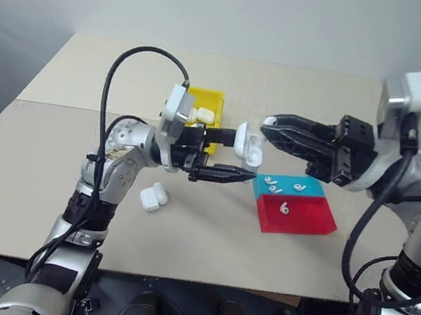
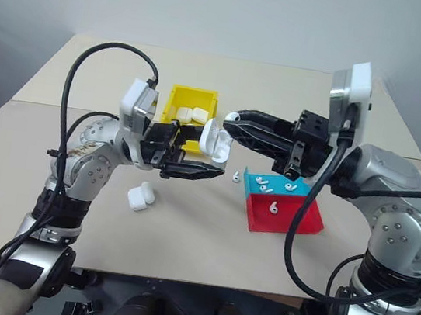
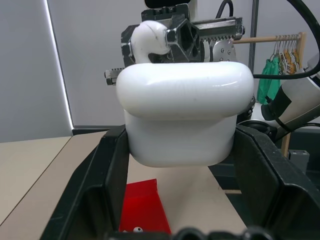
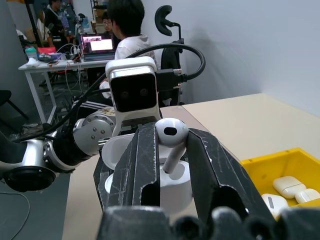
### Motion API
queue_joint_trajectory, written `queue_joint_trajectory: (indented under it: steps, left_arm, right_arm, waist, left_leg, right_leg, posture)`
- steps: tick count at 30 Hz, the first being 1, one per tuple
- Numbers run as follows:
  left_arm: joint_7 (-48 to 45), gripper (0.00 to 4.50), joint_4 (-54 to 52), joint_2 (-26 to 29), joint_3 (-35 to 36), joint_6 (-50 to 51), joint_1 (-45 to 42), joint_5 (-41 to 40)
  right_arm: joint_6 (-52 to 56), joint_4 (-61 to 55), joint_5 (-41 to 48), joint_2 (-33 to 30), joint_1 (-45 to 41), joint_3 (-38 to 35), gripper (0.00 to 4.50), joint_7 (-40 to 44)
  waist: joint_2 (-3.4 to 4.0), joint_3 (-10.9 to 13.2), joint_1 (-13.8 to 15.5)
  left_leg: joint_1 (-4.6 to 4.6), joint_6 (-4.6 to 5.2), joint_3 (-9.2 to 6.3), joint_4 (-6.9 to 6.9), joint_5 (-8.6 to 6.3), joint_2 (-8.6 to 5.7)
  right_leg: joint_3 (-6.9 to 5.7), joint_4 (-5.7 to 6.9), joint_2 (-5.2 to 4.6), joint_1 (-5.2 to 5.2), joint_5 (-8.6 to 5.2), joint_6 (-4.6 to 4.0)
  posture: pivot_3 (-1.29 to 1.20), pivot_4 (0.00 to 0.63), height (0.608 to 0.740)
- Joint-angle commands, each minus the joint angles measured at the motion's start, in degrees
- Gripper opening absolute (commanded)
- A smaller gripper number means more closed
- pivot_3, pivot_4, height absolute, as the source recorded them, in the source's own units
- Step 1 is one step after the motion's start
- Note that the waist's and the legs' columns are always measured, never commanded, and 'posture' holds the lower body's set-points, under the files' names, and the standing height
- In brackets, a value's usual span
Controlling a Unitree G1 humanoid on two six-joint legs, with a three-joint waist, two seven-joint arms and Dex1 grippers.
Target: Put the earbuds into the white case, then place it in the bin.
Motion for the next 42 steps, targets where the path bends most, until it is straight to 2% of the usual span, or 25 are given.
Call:
queue_joint_trajectory:
  steps: [1, 15, 26, 28, 30, 37, 38, 42]
  left_arm:
    - [1.4, 2.77, -2.3, -0.2, 0.7, 1.1, -0.3, -1.1]
    - [3.6, 2.77, -5.2, -0.1, 1.1, 3.1, 0.6, -2.3]
    - [3.7, 2.77, -5.7, -0.2, 1.2, 2.1, 0.9, -2.2]
    - [3.7, 2.77, -5.5, -0.3, 1.2, 2.0, 0.9, -2.1]
    - [3.7, 2.77, -5.3, -0.4, 1.2, 1.8, 0.8, -2.0]
    - [3.6, 2.77, -4.9, -0.4, 1.3, 1.4, 0.7, -1.8]
    - [3.6, 2.77, -4.8, -0.4, 1.3, 1.4, 0.6, -1.8]
    - [3.4, 2.77, -4.6, -0.3, 1.2, 1.3, 0.5, -1.7]
  right_arm:
    - [-2.4, -0.1, 1.6, -0.3, -0.1, -0.2, 0.62, -1.4]
    - [-6.6, 1.9, -1.6, -3.3, 1.1, 4.5, 0.62, -1.8]
    - [-9.9, 2.4, -2.4, -7.0, 2.4, 6.5, 0.62, 3.0]
    - [-10.4, 2.6, -2.5, -7.4, 2.3, 6.9, 1.39, 3.5]
    - [-10.8, 2.6, -2.6, -7.7, 2.2, 7.1, 1.87, 3.9]
    - [-11.5, 2.9, -3.1, -8.0, 1.9, 7.4, 4.24, 4.0]
    - [-11.6, 3.0, -3.1, -8.0, 1.8, 7.3, 4.48, 4.0]
    - [-11.6, 3.6, -2.7, -8.4, 1.2, 6.1, 4.48, 3.7]
  waist:
    - [0.00, 0.0, 0.0]
    - [0.00, 0.0, 0.0]
    - [0.00, 0.0, 0.0]
    - [0.00, 0.0, 0.0]
    - [0.00, 0.0, 0.0]
    - [0.00, 0.0, 0.0]
    - [0.00, 0.0, 0.0]
    - [0.00, 0.0, 0.0]
  left_leg:
    - [0.00, 0.00, 0.00, 0.00, 0.00, 0.00]
    - [-0.01, 0.00, 0.00, -0.01, 0.00, 0.00]
    - [-0.01, 0.00, 0.00, -0.01, 0.00, 0.00]
    - [-0.01, 0.00, 0.00, -0.01, 0.00, 0.00]
    - [-0.01, 0.00, 0.00, -0.01, 0.00, 0.00]
    - [-0.01, 0.00, 0.00, -0.01, 0.00, 0.00]
    - [-0.01, 0.00, 0.00, -0.01, 0.00, 0.00]
    - [-0.01, 0.00, 0.00, -0.01, 0.00, 0.00]
  right_leg:
    - [0.00, 0.00, 0.00, 0.00, 0.00, 0.00]
    - [0.00, -0.01, 0.00, -0.01, 0.00, 0.00]
    - [0.00, -0.02, 0.00, -0.01, 0.00, 0.00]
    - [0.00, -0.02, 0.00, 0.00, 0.00, 0.00]
    - [0.00, -0.03, 0.00, 0.00, 0.00, 0.00]
    - [0.00, -0.02, 0.00, 0.00, 0.00, 0.00]
    - [0.00, -0.02, 0.00, 0.00, 0.00, 0.00]
    - [0.00, -0.03, 0.00, 0.00, 0.00, 0.00]
  posture:
    - [0.00, 0.150, 0.740]
    - [0.00, 0.150, 0.740]
    - [0.00, 0.150, 0.740]
    - [0.00, 0.150, 0.740]
    - [0.00, 0.150, 0.740]
    - [0.00, 0.150, 0.740]
    - [0.00, 0.150, 0.740]
    - [0.00, 0.150, 0.740]
